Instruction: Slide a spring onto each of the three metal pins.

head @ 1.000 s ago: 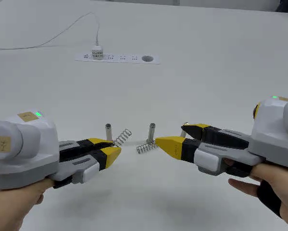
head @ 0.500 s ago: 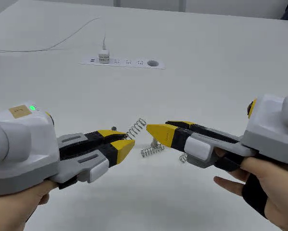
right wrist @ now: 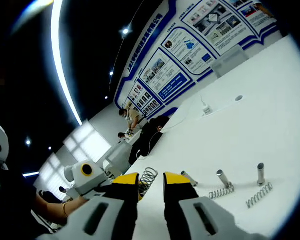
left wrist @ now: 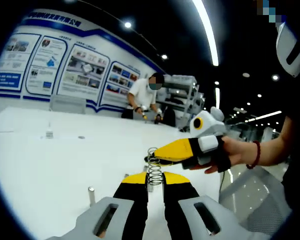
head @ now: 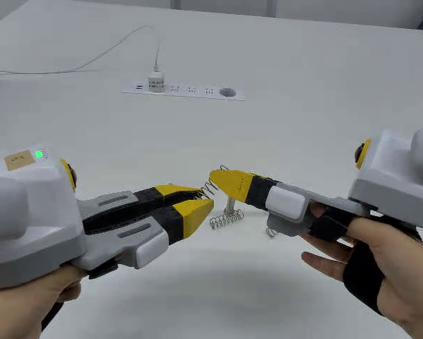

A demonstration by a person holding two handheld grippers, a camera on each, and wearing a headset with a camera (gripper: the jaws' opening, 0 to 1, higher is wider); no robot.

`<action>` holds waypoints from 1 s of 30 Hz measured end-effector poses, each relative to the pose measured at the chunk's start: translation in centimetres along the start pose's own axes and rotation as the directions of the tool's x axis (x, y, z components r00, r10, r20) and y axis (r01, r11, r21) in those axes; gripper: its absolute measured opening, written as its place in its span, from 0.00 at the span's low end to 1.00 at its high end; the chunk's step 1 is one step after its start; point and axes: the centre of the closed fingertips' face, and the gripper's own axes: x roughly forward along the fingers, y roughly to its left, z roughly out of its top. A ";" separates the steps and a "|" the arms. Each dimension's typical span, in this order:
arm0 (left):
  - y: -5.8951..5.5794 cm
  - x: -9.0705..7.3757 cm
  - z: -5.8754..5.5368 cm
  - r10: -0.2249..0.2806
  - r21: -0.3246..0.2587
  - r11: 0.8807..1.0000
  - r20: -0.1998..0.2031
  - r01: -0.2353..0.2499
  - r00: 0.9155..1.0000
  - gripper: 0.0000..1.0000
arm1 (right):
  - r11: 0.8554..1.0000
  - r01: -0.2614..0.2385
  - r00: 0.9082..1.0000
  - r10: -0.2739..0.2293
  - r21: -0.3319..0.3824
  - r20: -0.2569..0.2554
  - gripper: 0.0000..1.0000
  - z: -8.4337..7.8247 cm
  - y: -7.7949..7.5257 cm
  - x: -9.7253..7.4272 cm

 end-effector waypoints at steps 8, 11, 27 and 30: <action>-0.4 -0.1 0.3 -0.019 0.012 1.000 0.015 0.019 1.000 0.10 | 0.992 -0.076 0.997 0.073 0.100 0.033 0.13 0.3 0.9 0.1; -0.6 -0.3 0.7 -0.022 0.021 1.000 0.023 0.022 0.999 0.10 | 0.988 -0.097 0.995 0.092 0.120 0.047 0.12 0.4 1.1 0.1; -0.1 -0.3 -0.6 0.065 0.226 0.974 -0.117 -0.037 0.991 0.11 | 0.996 -0.077 0.997 0.076 -0.044 -0.017 0.11 -0.5 1.6 0.8; 0.1 -0.3 -0.8 0.089 0.255 0.965 -0.122 -0.055 0.989 0.13 | 0.993 -0.060 0.998 0.058 -0.101 -0.027 0.11 -0.6 1.5 0.9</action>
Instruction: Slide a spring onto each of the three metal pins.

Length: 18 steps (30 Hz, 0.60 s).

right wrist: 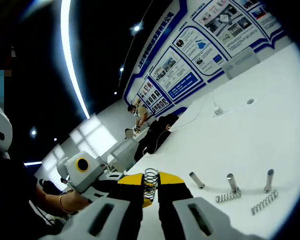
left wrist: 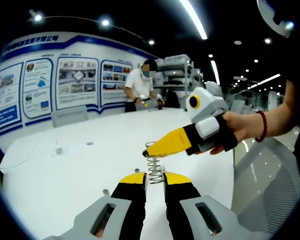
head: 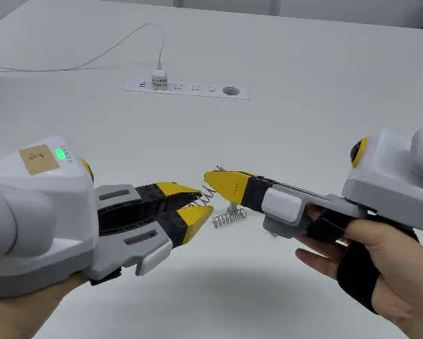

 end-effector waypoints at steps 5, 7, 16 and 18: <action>0.3 -0.3 -0.6 0.034 0.024 0.999 -0.026 -0.033 0.999 0.19 | 0.997 0.020 1.000 -0.021 -0.072 -0.011 0.11 0.1 -0.1 0.2; 0.4 -0.5 -0.9 0.042 0.022 0.999 -0.041 -0.041 0.998 0.22 | 0.992 0.030 0.999 -0.032 -0.119 -0.020 0.11 0.2 -0.3 0.3; 1.0 -1.4 -2.2 0.092 0.024 0.996 -0.087 -0.090 0.992 0.30 | 0.964 0.039 0.996 -0.059 -0.263 -0.069 0.11 0.2 -0.4 1.2; 1.4 -1.6 -2.4 0.112 0.031 0.994 -0.099 -0.109 0.989 0.33 | 0.950 0.034 0.996 -0.060 -0.310 -0.073 0.11 0.1 -0.4 1.5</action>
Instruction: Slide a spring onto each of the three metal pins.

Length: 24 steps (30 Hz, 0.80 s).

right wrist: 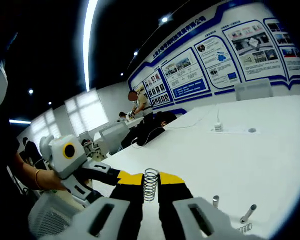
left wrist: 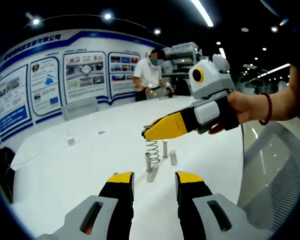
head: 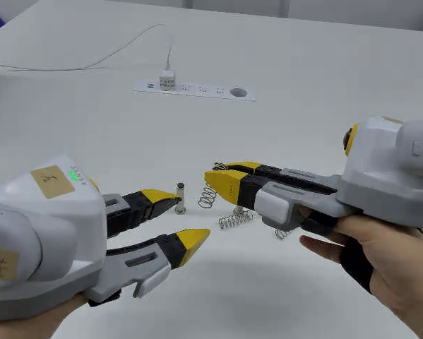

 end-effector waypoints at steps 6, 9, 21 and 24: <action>0.8 -0.2 -0.8 0.044 0.002 0.999 -0.032 -0.044 0.999 0.40 | 0.991 0.004 1.000 -0.007 -0.132 -0.021 0.11 -0.4 -0.1 1.2; 1.1 -0.3 -1.2 0.062 0.007 0.998 -0.043 -0.062 0.997 0.44 | 0.983 0.024 0.999 -0.030 -0.180 -0.029 0.11 -0.4 -0.6 1.7; 1.5 -0.4 -1.8 0.093 -0.001 0.996 -0.050 -0.093 0.994 0.53 | 0.976 0.100 0.995 -0.101 -0.192 0.004 0.11 -0.1 -2.6 3.6; 1.6 -0.4 -2.0 0.095 -0.013 0.995 -0.055 -0.096 0.994 0.56 | 0.974 0.112 0.994 -0.112 -0.195 0.011 0.11 -0.2 -3.0 4.2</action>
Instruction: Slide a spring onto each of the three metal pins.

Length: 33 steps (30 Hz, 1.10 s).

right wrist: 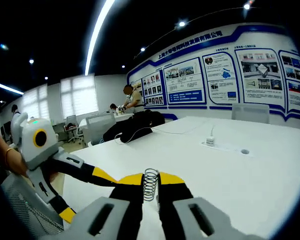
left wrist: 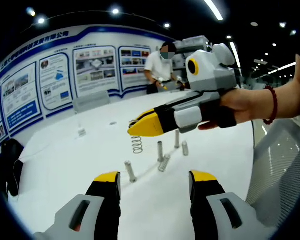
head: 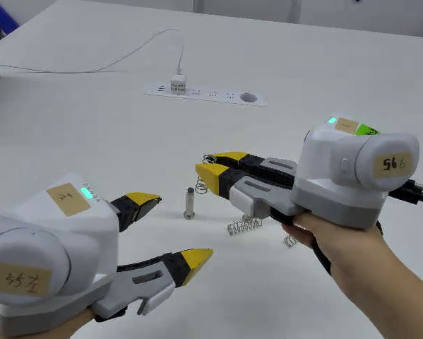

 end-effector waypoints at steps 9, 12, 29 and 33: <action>0.1 0.0 -0.1 0.009 0.013 1.000 -0.001 -0.009 1.000 0.59 | 0.999 0.048 0.999 -0.048 -0.005 -0.003 0.12 -0.8 -1.1 1.2; 0.0 0.1 -0.1 -0.002 -0.008 1.000 0.002 0.002 1.000 0.60 | 0.998 0.058 0.998 -0.058 0.017 -0.013 0.12 -1.2 -1.5 1.6; -0.1 0.1 -0.7 -0.007 -0.020 1.000 -0.016 0.007 1.000 0.61 | 0.996 0.091 0.994 -0.090 0.022 -0.067 0.12 -3.2 -1.9 3.0; -0.1 0.1 -0.8 -0.007 -0.021 1.000 -0.021 0.006 1.000 0.61 | 0.996 0.089 0.993 -0.089 -0.003 -0.076 0.12 -3.5 -1.7 3.1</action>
